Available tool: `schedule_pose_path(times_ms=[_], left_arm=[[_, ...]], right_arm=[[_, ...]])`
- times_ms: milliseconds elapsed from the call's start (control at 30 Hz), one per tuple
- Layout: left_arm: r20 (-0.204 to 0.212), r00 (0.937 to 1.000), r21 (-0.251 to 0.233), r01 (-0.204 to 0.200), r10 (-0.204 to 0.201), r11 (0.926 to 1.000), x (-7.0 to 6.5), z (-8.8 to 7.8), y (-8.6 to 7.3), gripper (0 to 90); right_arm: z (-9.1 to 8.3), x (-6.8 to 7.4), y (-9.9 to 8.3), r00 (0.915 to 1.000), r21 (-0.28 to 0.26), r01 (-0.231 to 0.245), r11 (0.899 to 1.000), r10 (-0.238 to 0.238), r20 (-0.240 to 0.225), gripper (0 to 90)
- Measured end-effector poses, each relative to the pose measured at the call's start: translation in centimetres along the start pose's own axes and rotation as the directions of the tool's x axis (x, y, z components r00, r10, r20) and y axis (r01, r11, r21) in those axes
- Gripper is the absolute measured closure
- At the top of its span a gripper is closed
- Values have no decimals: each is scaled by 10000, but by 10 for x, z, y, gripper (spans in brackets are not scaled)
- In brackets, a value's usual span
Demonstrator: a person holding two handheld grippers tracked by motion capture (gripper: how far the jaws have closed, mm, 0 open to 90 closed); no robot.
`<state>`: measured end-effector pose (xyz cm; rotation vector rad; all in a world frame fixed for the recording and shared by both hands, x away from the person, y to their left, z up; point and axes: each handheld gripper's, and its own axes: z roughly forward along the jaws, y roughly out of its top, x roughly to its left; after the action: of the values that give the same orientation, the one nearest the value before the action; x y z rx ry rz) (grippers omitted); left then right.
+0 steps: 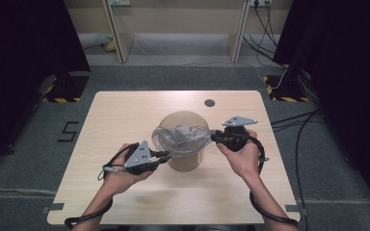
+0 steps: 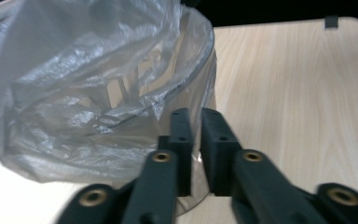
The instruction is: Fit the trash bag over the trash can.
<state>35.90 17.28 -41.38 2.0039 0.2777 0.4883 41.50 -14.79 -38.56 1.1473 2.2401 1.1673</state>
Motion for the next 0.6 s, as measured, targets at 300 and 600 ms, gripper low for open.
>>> schedule_pose_path(times_ms=[300, 600], left_arm=[[-1118, 9671, -1912, 2048, -2286, 9600, 22, -28, 1, 666], [-1255, 9449, -1547, 2823, -3022, 9468, 51, -14, -1, 640]], right_arm=[[-3, 0, 0, 10000, -73, 8, 10000, -8, 30, 739], [-2, 0, 1, 10000, -36, 15, 10000, -15, 14, 739]])
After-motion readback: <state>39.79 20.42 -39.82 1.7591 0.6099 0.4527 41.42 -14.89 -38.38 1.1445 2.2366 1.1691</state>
